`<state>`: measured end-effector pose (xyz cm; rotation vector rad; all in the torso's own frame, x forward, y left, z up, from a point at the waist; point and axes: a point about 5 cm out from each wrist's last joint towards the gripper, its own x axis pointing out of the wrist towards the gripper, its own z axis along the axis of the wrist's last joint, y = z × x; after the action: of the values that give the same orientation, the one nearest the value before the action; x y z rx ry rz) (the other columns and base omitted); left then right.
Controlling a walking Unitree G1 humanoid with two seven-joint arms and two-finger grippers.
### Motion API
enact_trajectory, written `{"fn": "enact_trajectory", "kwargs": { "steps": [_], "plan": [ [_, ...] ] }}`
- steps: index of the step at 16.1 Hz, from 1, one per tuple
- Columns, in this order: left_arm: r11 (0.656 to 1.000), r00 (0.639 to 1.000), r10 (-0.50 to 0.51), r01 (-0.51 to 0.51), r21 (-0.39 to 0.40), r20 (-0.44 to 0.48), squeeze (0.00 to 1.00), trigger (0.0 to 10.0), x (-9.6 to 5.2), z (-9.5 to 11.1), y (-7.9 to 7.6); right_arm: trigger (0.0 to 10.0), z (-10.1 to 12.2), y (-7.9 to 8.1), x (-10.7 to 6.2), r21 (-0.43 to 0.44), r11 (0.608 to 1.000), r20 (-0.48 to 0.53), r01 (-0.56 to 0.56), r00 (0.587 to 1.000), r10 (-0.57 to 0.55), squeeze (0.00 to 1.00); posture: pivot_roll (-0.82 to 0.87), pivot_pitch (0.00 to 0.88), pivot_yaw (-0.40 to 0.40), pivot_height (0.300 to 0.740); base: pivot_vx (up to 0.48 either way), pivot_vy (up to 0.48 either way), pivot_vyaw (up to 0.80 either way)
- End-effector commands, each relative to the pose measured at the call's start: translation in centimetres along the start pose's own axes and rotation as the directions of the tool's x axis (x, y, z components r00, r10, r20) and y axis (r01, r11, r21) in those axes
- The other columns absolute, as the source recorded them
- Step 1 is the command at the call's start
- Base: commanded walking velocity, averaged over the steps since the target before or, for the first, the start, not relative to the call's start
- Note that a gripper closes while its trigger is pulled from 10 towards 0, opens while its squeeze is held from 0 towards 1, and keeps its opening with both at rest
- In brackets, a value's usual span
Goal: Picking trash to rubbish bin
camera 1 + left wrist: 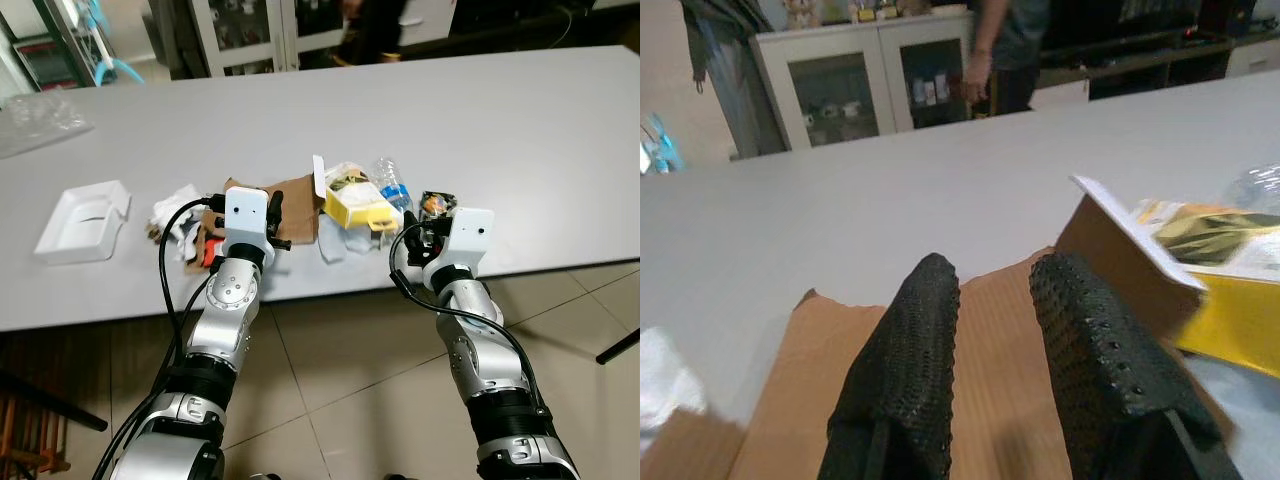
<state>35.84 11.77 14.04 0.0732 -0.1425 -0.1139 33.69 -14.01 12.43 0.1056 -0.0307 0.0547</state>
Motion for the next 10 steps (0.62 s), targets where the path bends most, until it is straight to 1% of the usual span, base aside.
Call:
{"fn": "enact_trajectory", "kwargs": {
  "steps": [1, 10],
  "plan": [
    [1.0, 1.0, -0.001, 0.001, 0.009, 0.008, 0.0, 10.0, 0.24, 0.34, -0.03, 10.0, 0.2, 0.09, 0.07, 0.0, 1.0, 0.003, -0.002, 1.0, 0.002, 0.0, -0.05, 0.106, 0.063, 0.74, 0.27, 0.0, 0.0],
    [1.0, 0.999, -0.011, 0.012, -0.01, 0.04, 0.0, 10.0, 0.29, 0.84, -0.32, 10.0, 0.14, 0.21, 0.08, 0.002, 1.0, 0.002, -0.003, 1.0, 0.003, 0.0, -0.05, 0.105, 0.066, 0.74, 0.0, 0.0, 0.0]
  ]
}}
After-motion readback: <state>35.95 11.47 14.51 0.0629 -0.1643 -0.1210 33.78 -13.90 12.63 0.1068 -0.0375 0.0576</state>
